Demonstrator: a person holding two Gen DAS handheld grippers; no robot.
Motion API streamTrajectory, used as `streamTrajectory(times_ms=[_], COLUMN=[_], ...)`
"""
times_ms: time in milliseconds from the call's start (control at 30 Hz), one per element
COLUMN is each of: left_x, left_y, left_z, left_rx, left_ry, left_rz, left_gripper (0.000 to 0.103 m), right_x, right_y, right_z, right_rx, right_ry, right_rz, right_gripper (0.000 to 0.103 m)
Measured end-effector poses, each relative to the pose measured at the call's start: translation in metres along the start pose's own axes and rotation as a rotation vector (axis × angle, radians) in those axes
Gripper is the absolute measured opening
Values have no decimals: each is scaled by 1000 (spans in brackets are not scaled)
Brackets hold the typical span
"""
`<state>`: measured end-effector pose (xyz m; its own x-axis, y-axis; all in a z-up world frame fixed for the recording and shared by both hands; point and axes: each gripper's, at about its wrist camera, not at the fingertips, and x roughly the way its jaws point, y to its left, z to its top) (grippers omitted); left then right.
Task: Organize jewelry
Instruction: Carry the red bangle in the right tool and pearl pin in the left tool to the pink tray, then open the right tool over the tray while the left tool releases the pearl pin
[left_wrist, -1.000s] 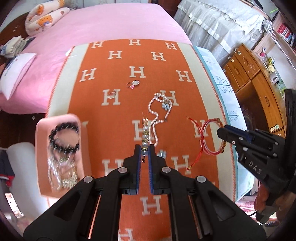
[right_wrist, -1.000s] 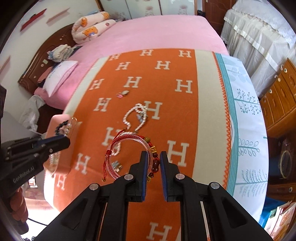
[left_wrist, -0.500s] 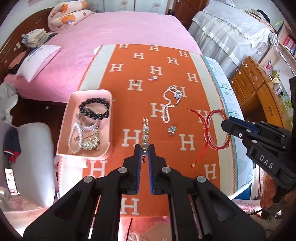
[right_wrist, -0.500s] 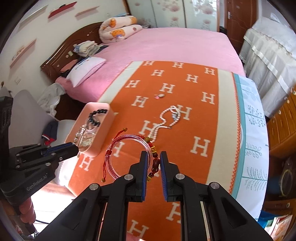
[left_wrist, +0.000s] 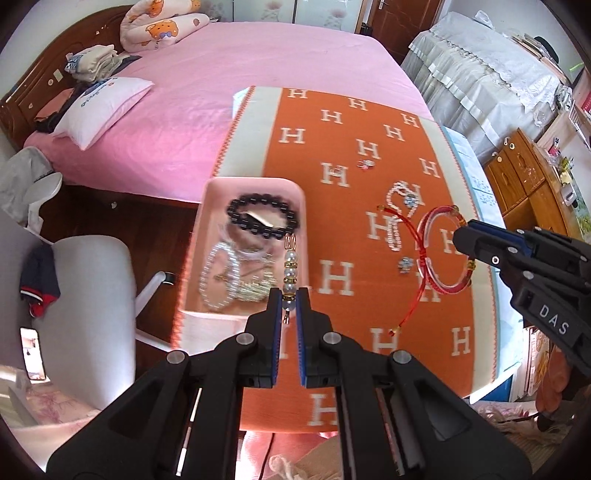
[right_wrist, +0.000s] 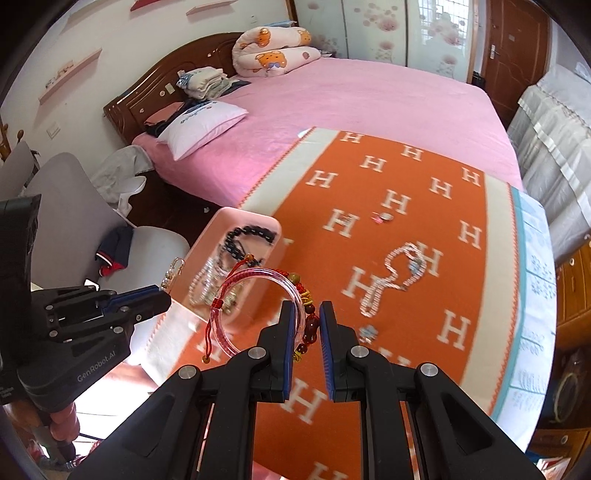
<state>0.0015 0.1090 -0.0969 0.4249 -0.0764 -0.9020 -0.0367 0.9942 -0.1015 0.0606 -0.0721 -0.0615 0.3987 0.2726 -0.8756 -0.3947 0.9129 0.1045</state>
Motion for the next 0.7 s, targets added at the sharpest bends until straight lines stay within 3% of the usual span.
streamTrajectory(times_ms=[267,500,700], left_x=[39,88,116], left_y=[51,61,66], left_z=[21,34,39], left_rx=[23,87,153], left_ry=[81,172,195], left_rz=[-71,-157,-162], left_gripper=[5,5,5], right_x=[49,117,178], right_y=[54,66,73], right_z=[41,77,99], right_rx=[0,89,124], right_ry=[54,120,160], right_rz=[-9,8,-10], right_gripper=[13,13,13])
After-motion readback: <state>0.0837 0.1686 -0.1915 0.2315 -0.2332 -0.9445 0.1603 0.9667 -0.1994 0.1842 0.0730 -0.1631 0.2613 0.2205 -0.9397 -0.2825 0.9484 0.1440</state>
